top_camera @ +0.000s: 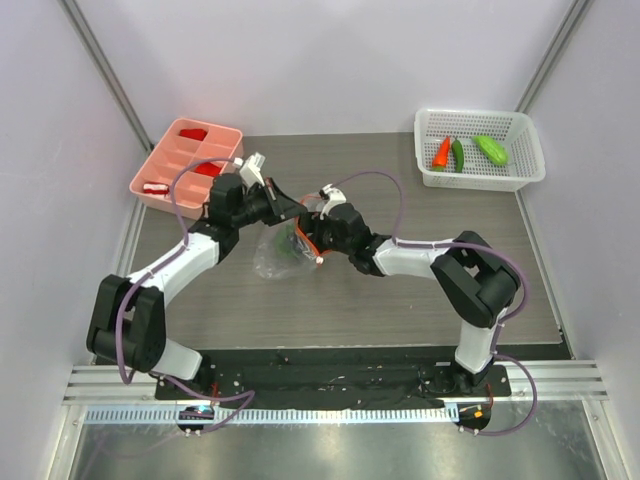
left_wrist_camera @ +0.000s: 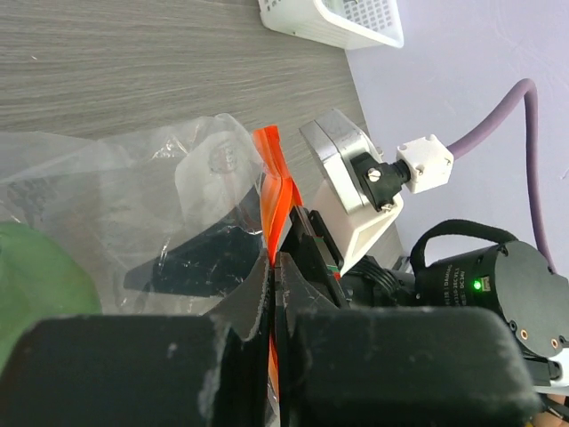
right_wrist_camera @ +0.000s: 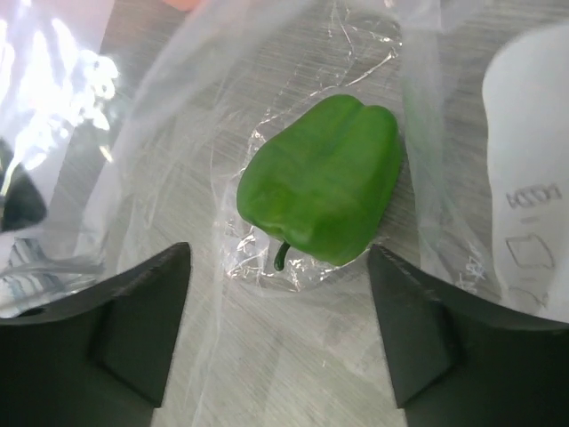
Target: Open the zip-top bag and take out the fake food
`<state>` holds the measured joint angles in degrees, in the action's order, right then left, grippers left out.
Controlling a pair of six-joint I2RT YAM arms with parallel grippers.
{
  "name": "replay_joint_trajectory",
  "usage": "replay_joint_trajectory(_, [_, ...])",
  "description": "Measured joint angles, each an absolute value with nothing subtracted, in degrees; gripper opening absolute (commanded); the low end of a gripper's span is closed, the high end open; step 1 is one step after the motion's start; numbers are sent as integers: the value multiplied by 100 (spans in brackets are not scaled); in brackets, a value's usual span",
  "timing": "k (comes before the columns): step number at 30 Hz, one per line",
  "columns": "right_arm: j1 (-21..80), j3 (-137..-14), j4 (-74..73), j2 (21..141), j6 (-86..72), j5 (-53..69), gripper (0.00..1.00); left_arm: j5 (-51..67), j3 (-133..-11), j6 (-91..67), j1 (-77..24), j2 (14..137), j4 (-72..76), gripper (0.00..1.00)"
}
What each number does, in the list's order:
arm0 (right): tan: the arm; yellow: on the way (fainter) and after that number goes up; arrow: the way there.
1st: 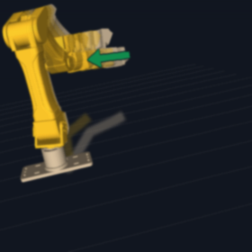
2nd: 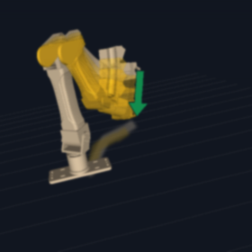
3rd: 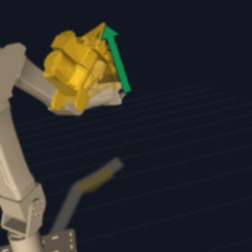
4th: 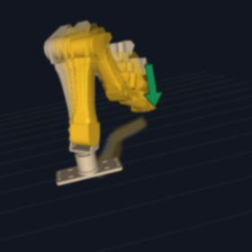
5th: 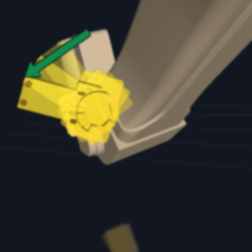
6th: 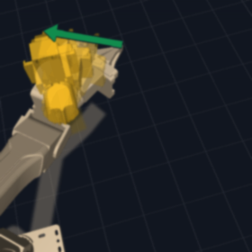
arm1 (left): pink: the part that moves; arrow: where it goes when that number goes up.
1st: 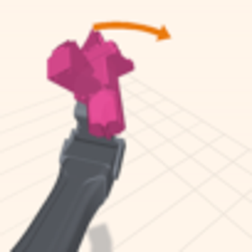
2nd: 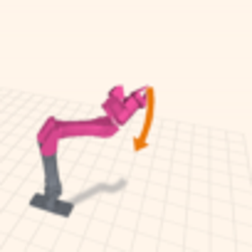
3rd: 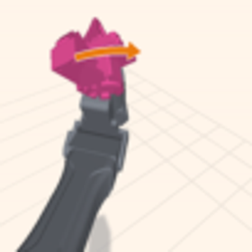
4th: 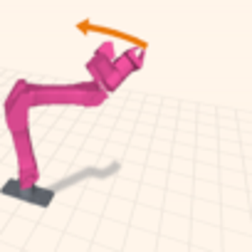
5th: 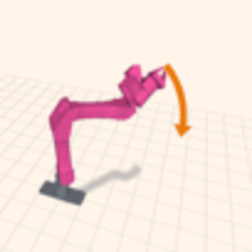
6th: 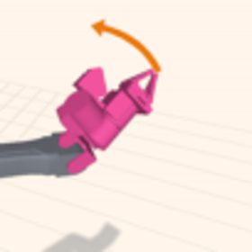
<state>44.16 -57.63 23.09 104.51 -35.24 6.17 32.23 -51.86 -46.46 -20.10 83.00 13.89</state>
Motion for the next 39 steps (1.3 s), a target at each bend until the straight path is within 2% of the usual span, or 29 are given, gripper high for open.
replay_joint_trajectory(1, [4418, -5763, 2362, 10475, -3494, 613, 91, 3221, -5186, -4657, -2008, 8320, 1415, 0])
replay_joint_trajectory(10, [4386, -5774, 3573, 11260, -3131, 731, 99, 2753, -5030, -4626, -1962, 8329, 1413, 0])
replay_joint_trajectory(15, [4727, -6252, 3905, 12051, -2775, 261, 100, 3328, -5033, -4694, -2357, 8180, 1374, 0])
replay_joint_trajectory(22, [4897, -6521, 4788, 12523, -2731, -322, 99, 3358, -5033, -4644, -2292, 8160, 1210, 0])
replay_joint_trajectory(28, [4906, -6178, 5325, 12536, -2731, -644, 99, 3422, -5033, -4606, -2368, 8079, 967, 0])
replay_joint_trajectory(35, [4910, -5634, 5437, 12232, -2705, -635, 95, 3507, -5035, -4491, -2429, 7898, 661, 0])
replay_joint_trajectory(36, [4910, -5559, 5400, 12140, -2703, -617, 95, 3538, -5052, -4447, -2434, 7865, 598, 8])
replay_joint_trajectory(38, [4904, -5376, 5196, 11854, -2698, -580, 95, 3638, -5144, -4333, -2438, 7843, 495, 19])
replay_joint_trajectory(39, [4904, -5323, 5103, 11747, -2689, -556, 95, 3688, -5207, -4287, -2440, 7843, 467, 31])
